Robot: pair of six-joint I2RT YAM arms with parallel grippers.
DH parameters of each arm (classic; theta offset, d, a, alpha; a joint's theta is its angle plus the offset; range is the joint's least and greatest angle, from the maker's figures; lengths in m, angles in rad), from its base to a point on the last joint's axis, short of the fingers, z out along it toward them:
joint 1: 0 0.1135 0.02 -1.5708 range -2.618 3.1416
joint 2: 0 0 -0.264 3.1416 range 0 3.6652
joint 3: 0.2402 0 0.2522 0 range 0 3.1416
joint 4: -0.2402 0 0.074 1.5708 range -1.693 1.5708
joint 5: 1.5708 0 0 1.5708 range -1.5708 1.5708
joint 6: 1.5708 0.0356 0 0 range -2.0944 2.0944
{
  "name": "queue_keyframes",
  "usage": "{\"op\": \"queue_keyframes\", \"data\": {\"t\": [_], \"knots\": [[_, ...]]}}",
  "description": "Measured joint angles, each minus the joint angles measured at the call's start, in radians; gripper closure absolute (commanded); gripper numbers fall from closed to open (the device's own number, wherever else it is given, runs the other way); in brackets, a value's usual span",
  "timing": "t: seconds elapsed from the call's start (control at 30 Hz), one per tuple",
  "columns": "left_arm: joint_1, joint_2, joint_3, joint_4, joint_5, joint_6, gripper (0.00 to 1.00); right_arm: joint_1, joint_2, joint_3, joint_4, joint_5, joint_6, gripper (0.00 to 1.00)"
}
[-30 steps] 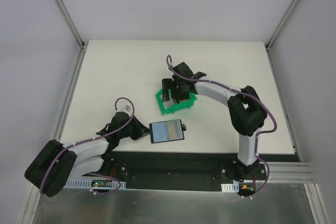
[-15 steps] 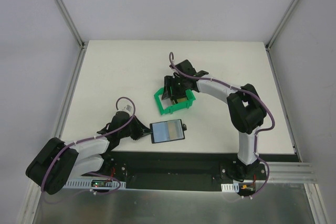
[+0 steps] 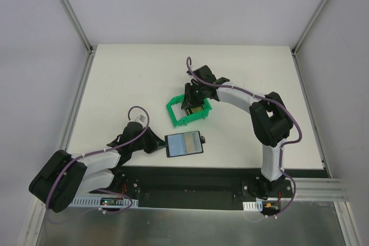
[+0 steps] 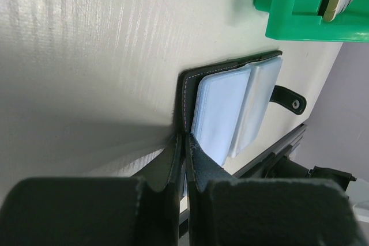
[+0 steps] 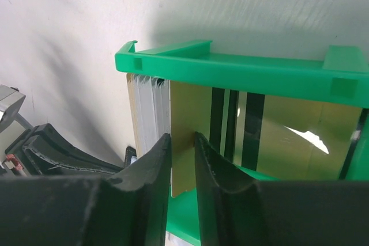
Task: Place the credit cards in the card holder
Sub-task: Pick up the credit card from the storage box.
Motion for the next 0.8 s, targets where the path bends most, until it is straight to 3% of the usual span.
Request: {"op": "queue_keyframes", "data": {"t": [0.37, 0.8], "knots": [[0.0, 0.008, 0.003, 0.005, 0.002, 0.005, 1.0, -0.002, -0.02, 0.0, -0.023, 0.073, -0.029, 1.0], [0.0, -0.003, 0.003, -0.005, 0.003, 0.024, 1.0, -0.002, -0.178, -0.013, -0.072, 0.208, -0.095, 1.0]]}}
